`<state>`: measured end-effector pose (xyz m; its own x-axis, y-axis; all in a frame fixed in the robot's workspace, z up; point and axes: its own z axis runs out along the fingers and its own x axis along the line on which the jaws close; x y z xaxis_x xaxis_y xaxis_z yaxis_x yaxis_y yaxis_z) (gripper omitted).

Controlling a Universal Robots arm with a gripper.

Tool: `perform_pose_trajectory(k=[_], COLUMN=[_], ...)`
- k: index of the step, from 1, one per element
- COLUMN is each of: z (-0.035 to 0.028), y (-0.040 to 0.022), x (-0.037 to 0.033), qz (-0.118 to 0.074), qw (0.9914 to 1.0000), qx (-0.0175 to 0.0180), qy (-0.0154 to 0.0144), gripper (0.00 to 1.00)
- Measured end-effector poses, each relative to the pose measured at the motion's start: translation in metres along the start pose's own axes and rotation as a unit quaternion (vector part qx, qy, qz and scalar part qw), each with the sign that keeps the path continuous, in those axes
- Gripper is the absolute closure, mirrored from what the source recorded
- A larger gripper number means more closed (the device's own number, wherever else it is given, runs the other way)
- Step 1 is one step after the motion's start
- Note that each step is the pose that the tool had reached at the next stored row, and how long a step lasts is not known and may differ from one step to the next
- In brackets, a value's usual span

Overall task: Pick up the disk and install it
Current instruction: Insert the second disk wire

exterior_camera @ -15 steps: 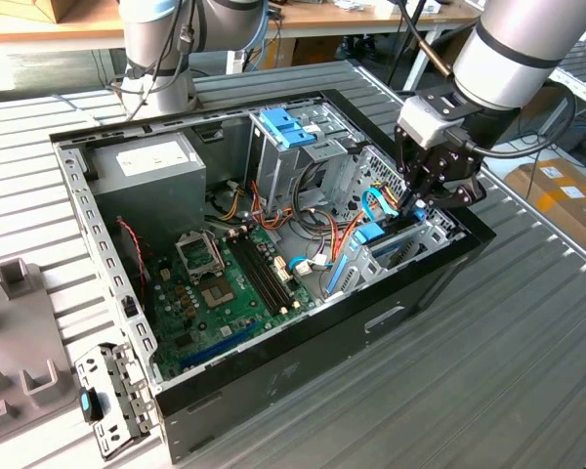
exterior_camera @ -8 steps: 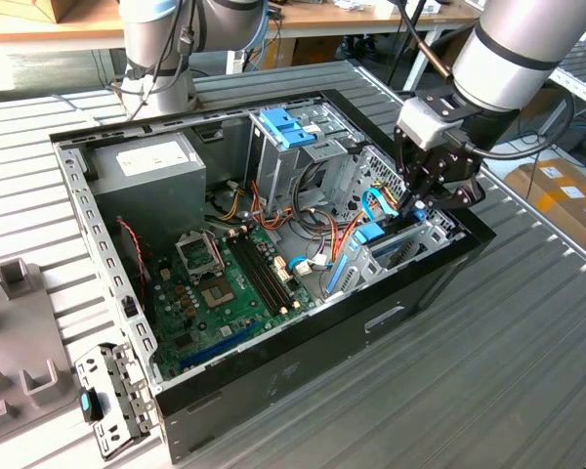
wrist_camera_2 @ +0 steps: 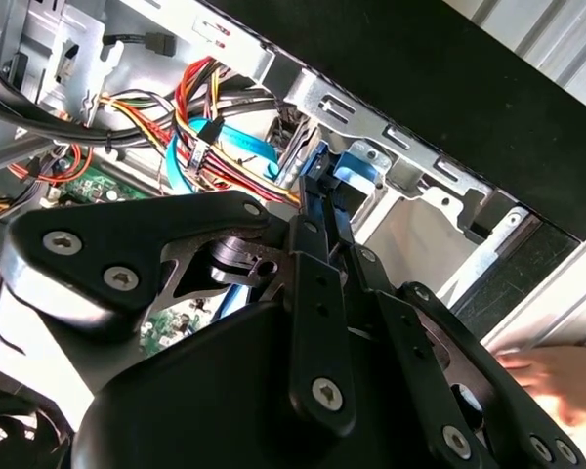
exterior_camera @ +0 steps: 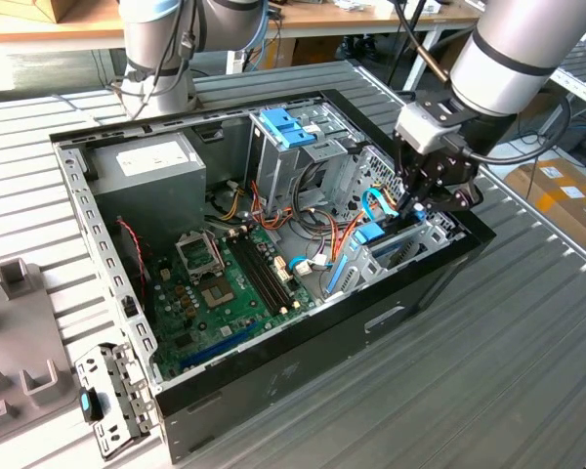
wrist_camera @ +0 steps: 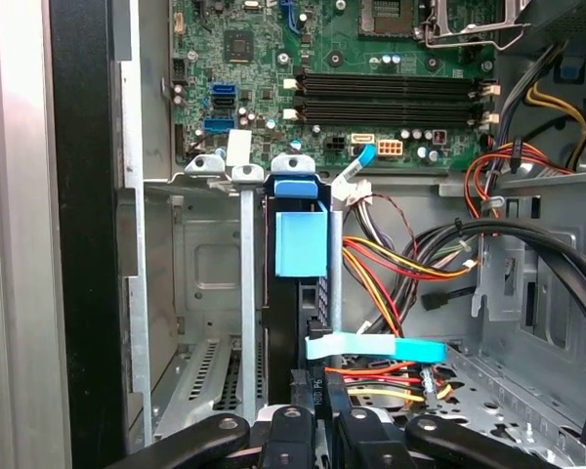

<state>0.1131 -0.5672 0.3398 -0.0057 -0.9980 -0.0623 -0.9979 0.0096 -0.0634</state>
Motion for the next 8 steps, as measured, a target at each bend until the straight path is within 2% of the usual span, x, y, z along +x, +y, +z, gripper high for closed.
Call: perform_pose_trajectory(k=[2,8], z=[0.0019,0.0023], y=[0.0001,0.0001], x=[0.0002,0.0003], qz=[0.000,0.000], qw=[1.00000,1.00000], qx=[0.0000,0.0000], qy=[0.0001,0.0000], gripper=[0.83,0.83])
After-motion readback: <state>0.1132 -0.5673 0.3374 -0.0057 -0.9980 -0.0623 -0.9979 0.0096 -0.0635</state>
